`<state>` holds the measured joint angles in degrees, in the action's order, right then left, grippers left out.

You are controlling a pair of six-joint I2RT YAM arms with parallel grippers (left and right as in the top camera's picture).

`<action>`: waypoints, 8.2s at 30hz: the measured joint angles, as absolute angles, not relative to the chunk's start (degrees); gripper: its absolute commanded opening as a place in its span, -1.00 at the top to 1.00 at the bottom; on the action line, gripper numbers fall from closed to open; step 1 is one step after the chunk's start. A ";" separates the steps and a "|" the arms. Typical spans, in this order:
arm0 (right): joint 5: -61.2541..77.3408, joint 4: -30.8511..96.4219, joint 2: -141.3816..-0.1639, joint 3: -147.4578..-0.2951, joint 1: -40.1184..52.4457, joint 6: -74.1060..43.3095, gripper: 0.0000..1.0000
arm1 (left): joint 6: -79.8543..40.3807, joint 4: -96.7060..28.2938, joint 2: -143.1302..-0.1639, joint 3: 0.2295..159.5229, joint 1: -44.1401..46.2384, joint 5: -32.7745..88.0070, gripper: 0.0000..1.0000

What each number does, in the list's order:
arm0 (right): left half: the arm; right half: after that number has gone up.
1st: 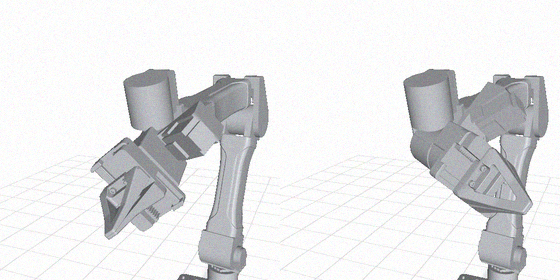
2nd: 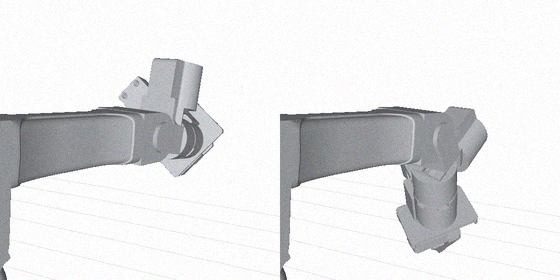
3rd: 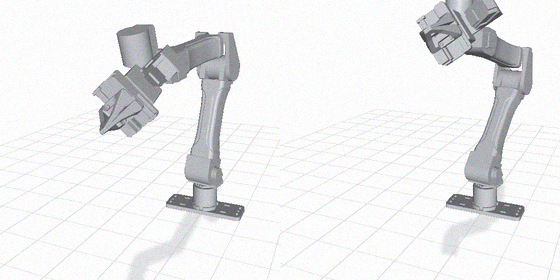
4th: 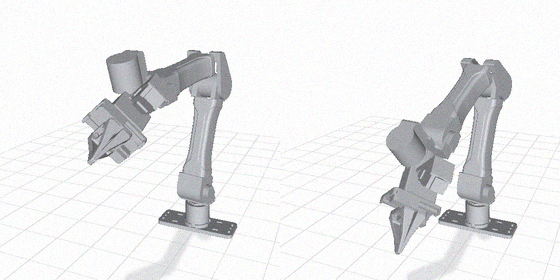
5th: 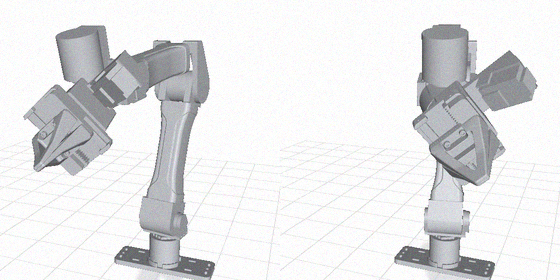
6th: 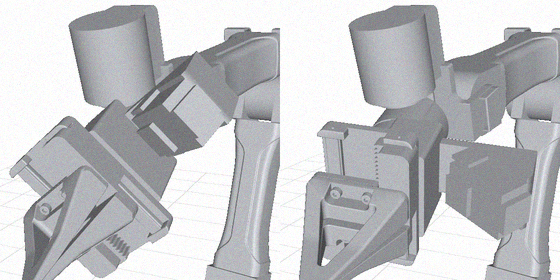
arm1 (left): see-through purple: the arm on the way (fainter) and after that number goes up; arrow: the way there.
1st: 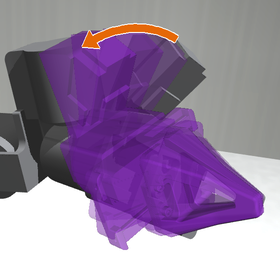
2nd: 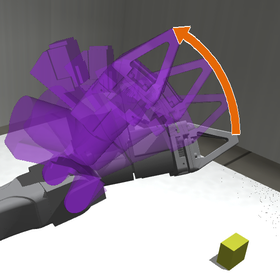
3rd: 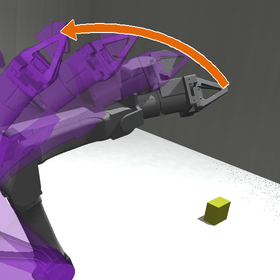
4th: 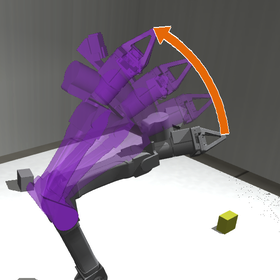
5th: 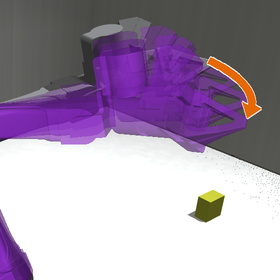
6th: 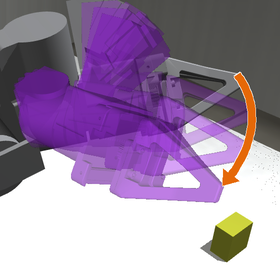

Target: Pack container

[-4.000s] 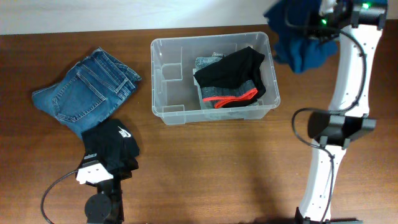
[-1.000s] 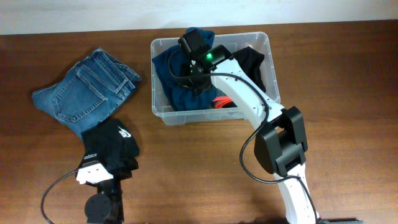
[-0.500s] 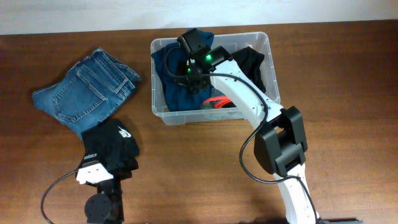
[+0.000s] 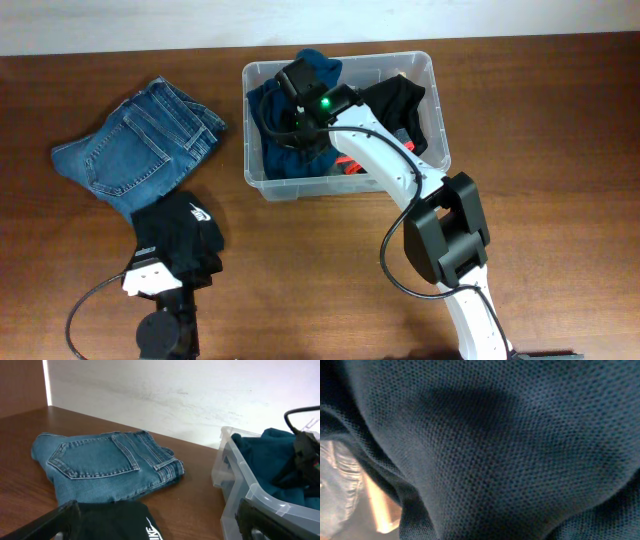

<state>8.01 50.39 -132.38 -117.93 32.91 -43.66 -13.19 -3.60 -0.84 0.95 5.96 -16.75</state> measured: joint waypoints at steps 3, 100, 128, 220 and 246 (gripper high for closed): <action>8.01 50.26 -132.38 -116.90 32.91 -43.55 0.92 | -13.19 -3.60 -0.84 0.95 5.96 -16.75 -0.99; 3.36 48.25 -139.48 -131.74 31.16 -20.01 0.92 | -13.21 -3.62 -0.84 0.95 5.96 -16.75 -0.99; 2.83 49.82 -139.24 -136.20 25.63 -18.81 0.92 | -13.21 -3.60 -0.84 0.95 5.96 -16.75 -0.99; 6.81 57.12 -143.04 -143.17 25.78 -15.86 0.92 | -13.21 -3.60 -0.84 0.95 5.96 -16.75 -0.99; 3.31 84.40 -142.87 -143.37 31.53 -14.35 0.92 | -13.21 -3.60 -0.84 0.95 5.96 -16.75 -0.99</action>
<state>3.31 84.40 -142.87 -143.37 31.53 -14.35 -13.21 -3.60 -0.84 0.95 5.96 -16.75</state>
